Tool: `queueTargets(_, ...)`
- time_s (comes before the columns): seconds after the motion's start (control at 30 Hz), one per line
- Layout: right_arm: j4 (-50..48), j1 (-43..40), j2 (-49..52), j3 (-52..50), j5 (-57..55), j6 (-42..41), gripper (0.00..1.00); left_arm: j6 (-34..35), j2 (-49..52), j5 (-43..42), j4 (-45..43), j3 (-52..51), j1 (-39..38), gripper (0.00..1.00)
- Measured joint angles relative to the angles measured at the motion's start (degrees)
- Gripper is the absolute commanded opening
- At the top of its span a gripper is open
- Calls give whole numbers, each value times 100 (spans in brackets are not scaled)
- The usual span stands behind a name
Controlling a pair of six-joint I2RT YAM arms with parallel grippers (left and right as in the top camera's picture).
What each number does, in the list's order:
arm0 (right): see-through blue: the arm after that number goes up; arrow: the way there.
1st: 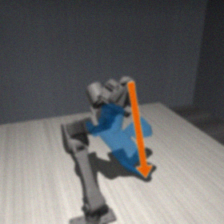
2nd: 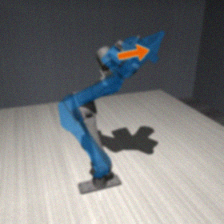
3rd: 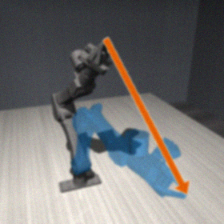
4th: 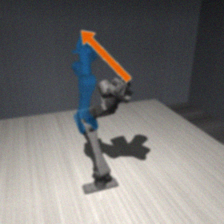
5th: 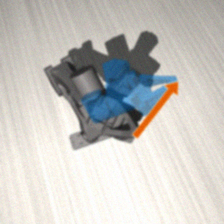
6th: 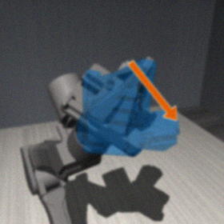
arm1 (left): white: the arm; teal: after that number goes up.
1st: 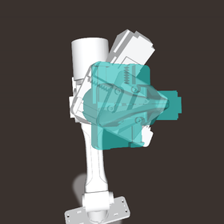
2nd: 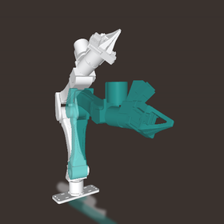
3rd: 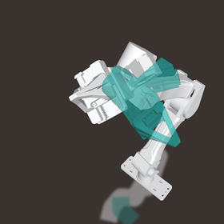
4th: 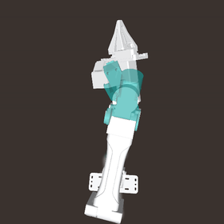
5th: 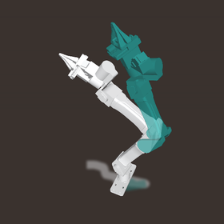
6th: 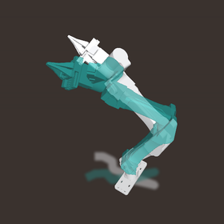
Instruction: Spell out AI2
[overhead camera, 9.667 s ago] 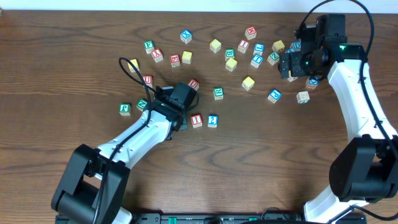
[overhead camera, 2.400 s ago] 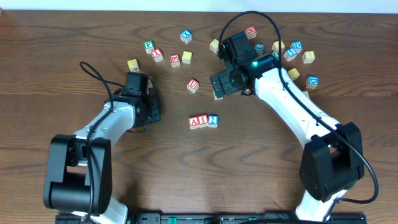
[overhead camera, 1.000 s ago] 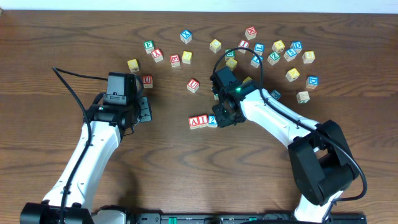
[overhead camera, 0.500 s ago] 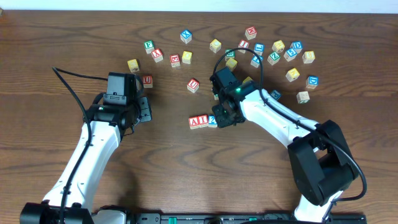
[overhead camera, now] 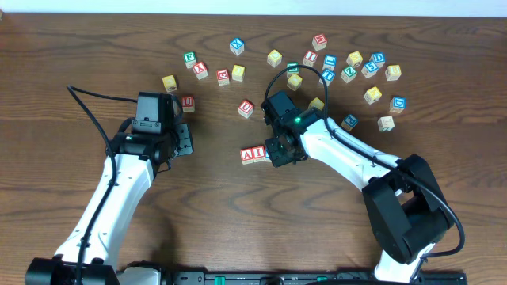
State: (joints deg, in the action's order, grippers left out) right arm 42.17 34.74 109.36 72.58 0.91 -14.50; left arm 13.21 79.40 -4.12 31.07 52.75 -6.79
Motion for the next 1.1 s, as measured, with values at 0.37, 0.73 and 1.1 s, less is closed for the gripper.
queueTargets(0.37,-101,44,0,0,-9,-2,2,0,0,0,0,0,0,47)
queueTargets(0.73,-136,164,0,0,63,-2,2,0,0,0,2,0,0,47)
queueTargets(1.1,-155,170,0,0,-118,-2,3,0,0,0,2,0,0,47)
